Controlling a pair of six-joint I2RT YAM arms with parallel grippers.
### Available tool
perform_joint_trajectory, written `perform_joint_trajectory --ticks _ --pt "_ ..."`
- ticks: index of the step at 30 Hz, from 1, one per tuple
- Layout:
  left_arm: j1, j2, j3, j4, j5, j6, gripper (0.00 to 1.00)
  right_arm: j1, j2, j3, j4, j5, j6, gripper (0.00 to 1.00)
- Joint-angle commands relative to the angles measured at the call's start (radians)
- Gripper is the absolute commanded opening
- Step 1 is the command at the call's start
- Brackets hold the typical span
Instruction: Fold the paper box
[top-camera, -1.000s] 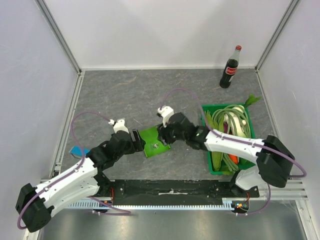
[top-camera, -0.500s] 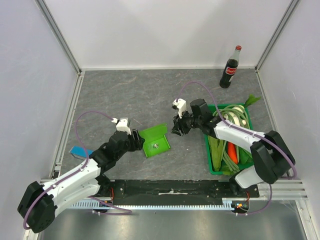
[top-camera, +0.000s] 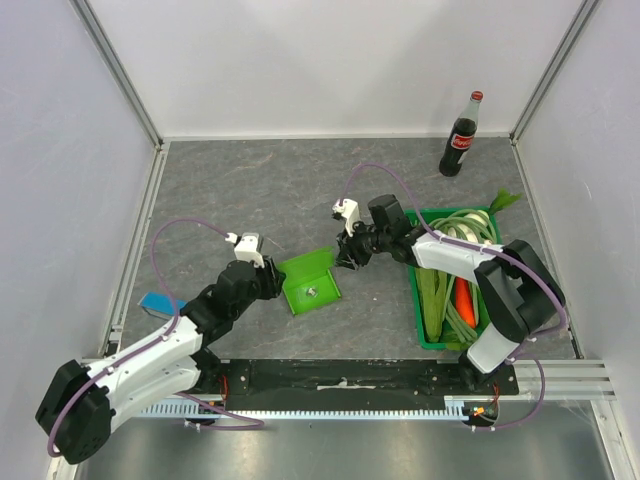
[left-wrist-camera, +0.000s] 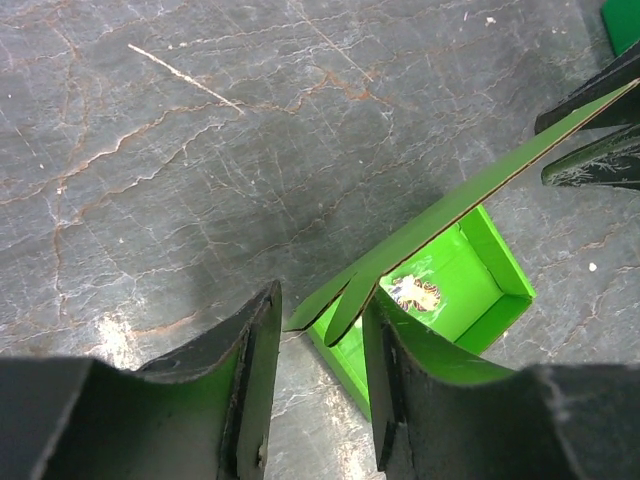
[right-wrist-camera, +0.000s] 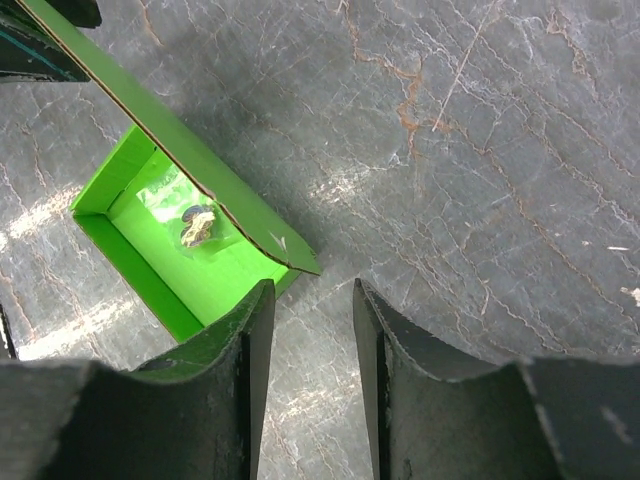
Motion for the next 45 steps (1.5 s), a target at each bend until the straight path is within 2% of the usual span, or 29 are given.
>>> perform_joint_trajectory --ticks 1,18,31,34,41,42,44,45 --pt "0.004 0.021 0.026 0.035 -0.004 0.046 0.43 0.001 0.009 0.028 0.065 -0.016 -0.02 0.43" --pt "0.004 0.011 0.055 -0.055 -0.029 0.025 0.35 0.044 0.015 0.077 0.045 -0.047 -0.05 0.28" --pt "0.004 0.021 0.075 -0.063 -0.035 0.029 0.15 0.081 -0.06 0.023 0.077 0.054 -0.03 0.1" --pt "0.004 0.031 0.087 -0.051 -0.039 0.031 0.1 0.092 -0.083 0.011 0.091 0.077 -0.006 0.02" --pt "0.004 0.071 0.12 0.035 -0.055 0.029 0.02 0.154 -0.155 -0.044 0.186 0.296 0.084 0.0" --pt "0.004 0.08 0.129 0.044 -0.055 0.029 0.02 0.157 -0.155 -0.043 0.201 0.386 0.109 0.0" --pt "0.004 0.119 0.138 0.087 -0.067 0.025 0.02 0.159 -0.132 -0.024 0.226 0.453 0.184 0.0" --pt "0.002 0.131 0.141 0.106 -0.069 0.025 0.02 0.173 -0.111 -0.015 0.22 0.562 0.212 0.0"
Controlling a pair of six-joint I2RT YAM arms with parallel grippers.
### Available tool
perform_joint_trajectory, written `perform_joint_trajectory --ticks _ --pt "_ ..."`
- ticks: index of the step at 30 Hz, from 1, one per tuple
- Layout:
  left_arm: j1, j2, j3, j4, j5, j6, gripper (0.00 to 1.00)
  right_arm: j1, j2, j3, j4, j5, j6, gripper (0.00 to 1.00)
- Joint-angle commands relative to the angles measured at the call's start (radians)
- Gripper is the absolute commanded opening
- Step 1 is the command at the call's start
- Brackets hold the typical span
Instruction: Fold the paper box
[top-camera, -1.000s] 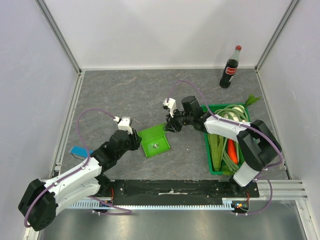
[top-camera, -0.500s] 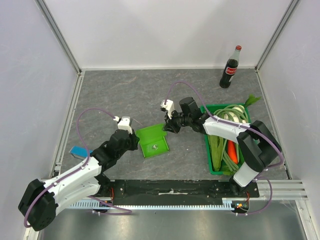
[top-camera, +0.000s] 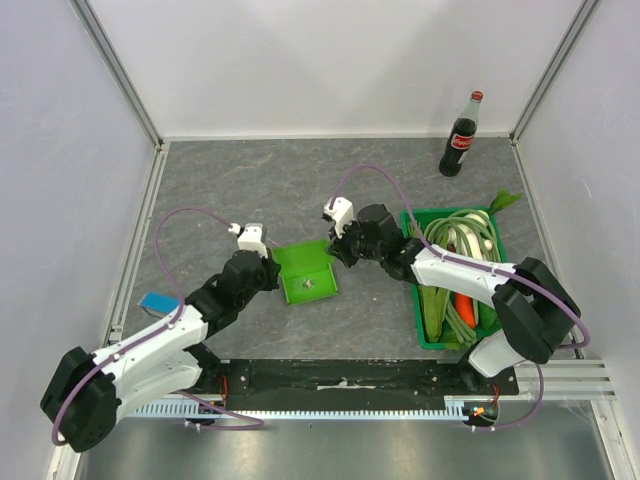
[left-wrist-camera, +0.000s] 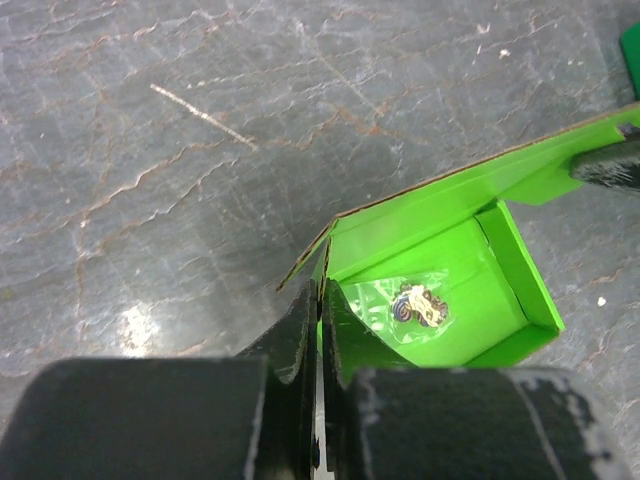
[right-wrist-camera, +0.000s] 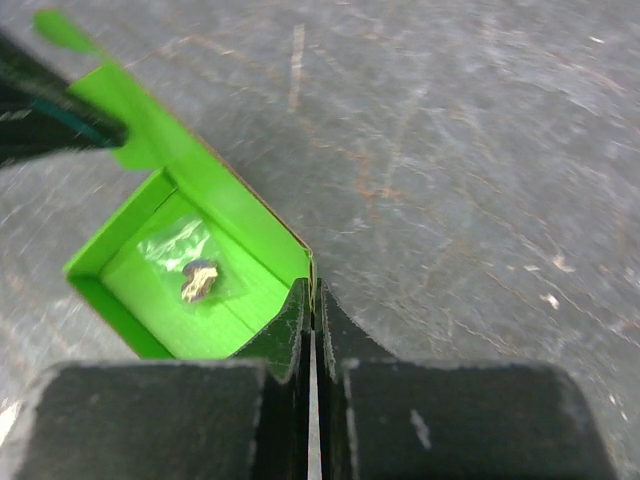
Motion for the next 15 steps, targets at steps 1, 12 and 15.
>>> perform_joint_trajectory --ticks 1,12,15 --pt "0.001 0.059 0.061 0.169 -0.027 0.009 0.02 0.026 0.021 0.045 0.1 0.328 0.178 0.0" --pt "0.001 0.259 0.091 0.337 -0.086 -0.048 0.02 0.164 0.057 0.042 -0.002 1.009 0.566 0.0" --pt "0.0 0.276 0.108 0.337 -0.109 -0.056 0.02 0.174 0.044 0.011 0.005 1.057 0.63 0.0"
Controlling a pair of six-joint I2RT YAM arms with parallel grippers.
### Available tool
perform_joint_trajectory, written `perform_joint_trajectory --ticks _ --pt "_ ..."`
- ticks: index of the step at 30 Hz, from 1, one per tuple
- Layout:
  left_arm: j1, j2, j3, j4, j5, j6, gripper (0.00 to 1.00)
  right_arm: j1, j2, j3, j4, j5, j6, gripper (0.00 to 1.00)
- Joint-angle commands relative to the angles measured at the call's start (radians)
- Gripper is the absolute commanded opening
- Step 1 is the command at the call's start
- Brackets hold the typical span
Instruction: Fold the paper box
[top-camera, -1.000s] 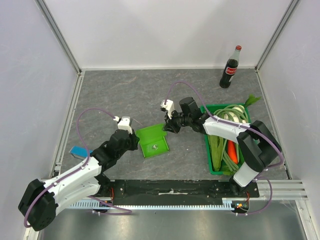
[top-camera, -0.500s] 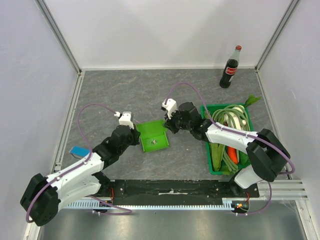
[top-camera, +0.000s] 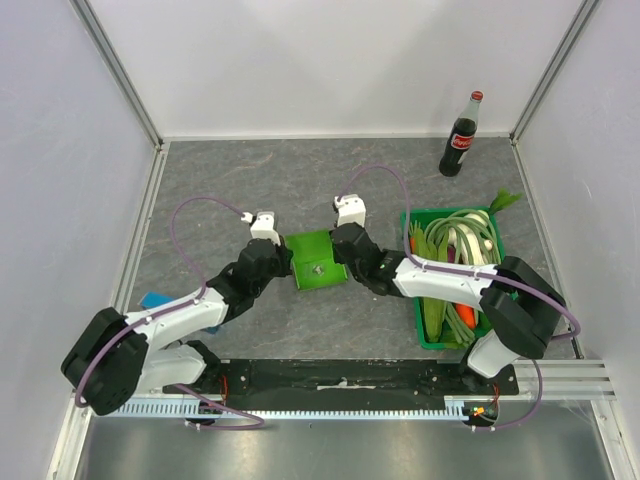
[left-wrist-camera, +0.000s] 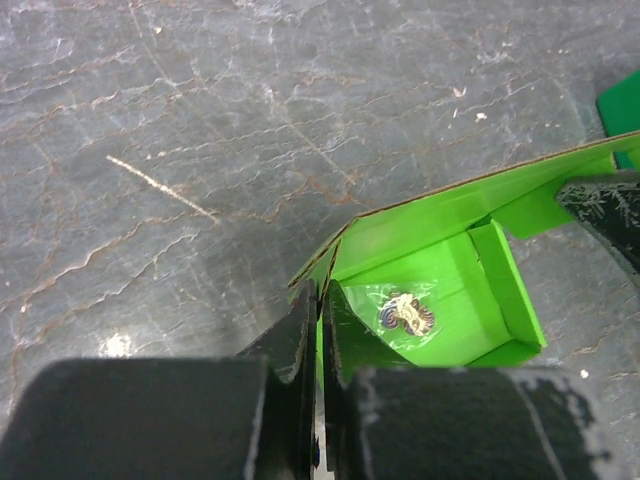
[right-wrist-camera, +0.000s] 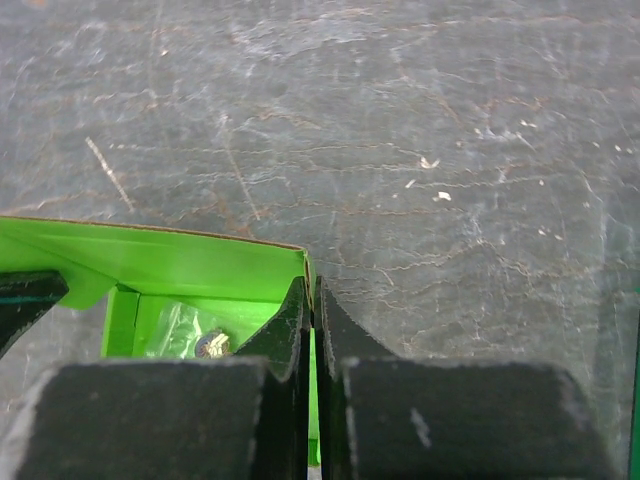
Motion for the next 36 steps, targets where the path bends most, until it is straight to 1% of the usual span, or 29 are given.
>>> perform_joint_trajectory --ticks 1,4,5,6,10,14,15,18,22,31,36 --pt "-0.001 0.023 0.051 0.082 -0.09 -0.051 0.02 0.002 -0.022 -0.046 0.008 0.262 0.186 0.0" --pt "-0.015 0.026 0.028 0.127 -0.123 -0.08 0.02 0.021 -0.033 -0.093 0.028 0.342 0.263 0.0" --pt "-0.03 0.024 -0.001 0.147 -0.135 -0.086 0.02 0.03 -0.036 -0.107 0.032 0.373 0.283 0.0" --pt "-0.04 0.027 -0.011 0.187 -0.146 -0.088 0.02 0.032 -0.038 -0.119 0.051 0.382 0.293 0.0" --pt "-0.083 0.058 -0.035 0.227 -0.207 -0.086 0.02 0.053 -0.044 -0.163 0.065 0.434 0.364 0.0" --pt "-0.113 0.106 -0.051 0.275 -0.23 -0.089 0.02 0.09 -0.036 -0.181 0.08 0.477 0.367 0.0" --pt "-0.118 0.112 -0.058 0.285 -0.235 -0.091 0.02 0.094 -0.038 -0.196 0.133 0.483 0.355 0.0" --pt "-0.135 0.139 -0.064 0.302 -0.259 -0.118 0.02 0.107 -0.045 -0.25 0.186 0.491 0.37 0.0" --pt "-0.182 0.168 -0.041 0.27 -0.316 -0.172 0.02 0.134 -0.036 -0.235 0.138 0.537 0.405 0.0" --pt "-0.288 0.236 -0.035 0.26 -0.431 -0.247 0.02 0.171 -0.022 -0.229 0.094 0.563 0.465 0.0" --pt "-0.316 0.257 -0.045 0.266 -0.463 -0.277 0.02 0.188 -0.026 -0.238 0.062 0.571 0.491 0.0"
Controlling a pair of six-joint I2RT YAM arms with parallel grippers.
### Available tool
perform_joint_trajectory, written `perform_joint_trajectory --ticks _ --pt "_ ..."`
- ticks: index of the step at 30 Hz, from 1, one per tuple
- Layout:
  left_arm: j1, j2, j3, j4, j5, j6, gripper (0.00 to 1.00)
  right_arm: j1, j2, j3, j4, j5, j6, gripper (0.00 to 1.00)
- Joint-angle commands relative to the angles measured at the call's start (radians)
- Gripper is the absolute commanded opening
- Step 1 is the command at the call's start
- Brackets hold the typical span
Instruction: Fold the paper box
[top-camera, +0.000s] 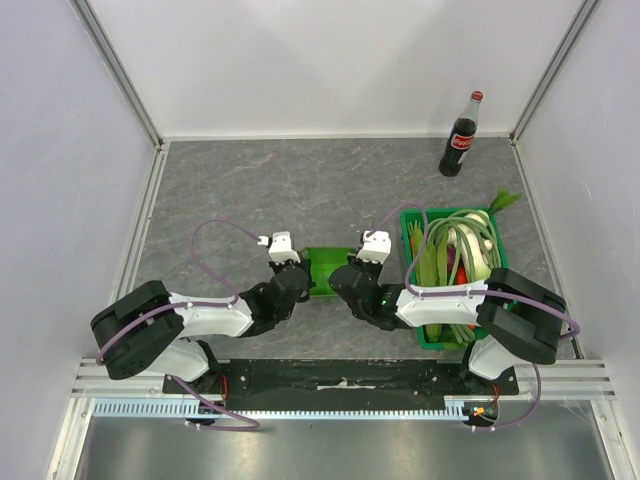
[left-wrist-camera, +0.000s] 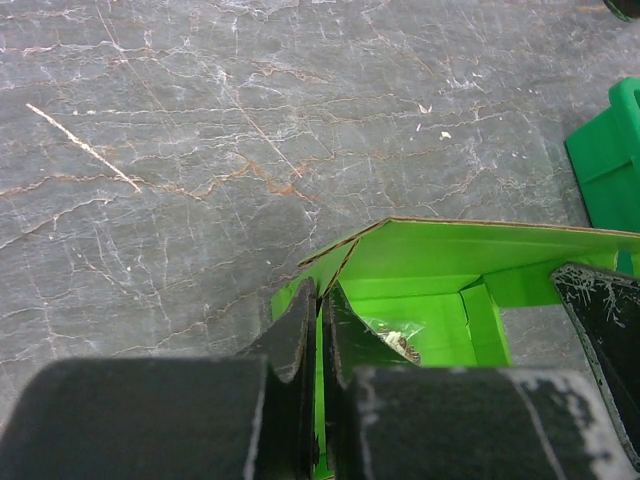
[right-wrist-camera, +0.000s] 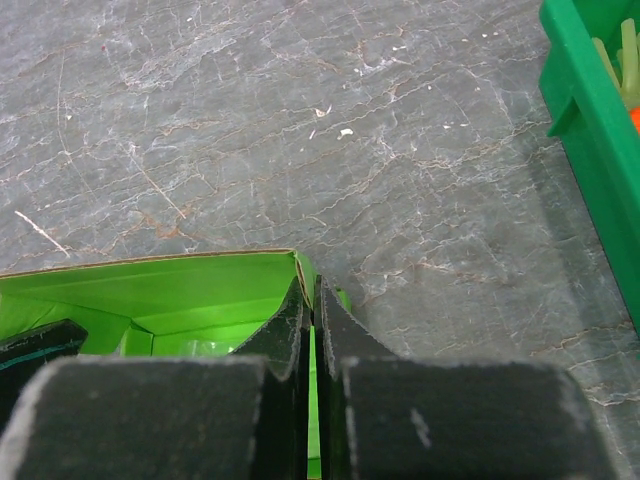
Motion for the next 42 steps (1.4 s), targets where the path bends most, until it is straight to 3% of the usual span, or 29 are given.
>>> perform_joint_trajectory --ticks 1,11,33,42 --pt "-0.035 0.039 -0.011 -0.03 -0.086 -0.089 0.02 0.015 0.005 -0.021 -0.044 0.085 0.091 0.0" --pt "-0.113 0.105 0.014 -0.115 -0.177 -0.229 0.02 0.08 0.031 -0.039 -0.113 0.129 0.19 0.0" --pt "-0.276 0.147 -0.086 -0.112 -0.459 -0.447 0.02 0.21 0.026 -0.075 -0.198 0.229 0.316 0.04" --pt "-0.342 0.213 -0.095 -0.132 -0.511 -0.537 0.02 0.273 0.053 -0.073 -0.276 0.283 0.415 0.05"
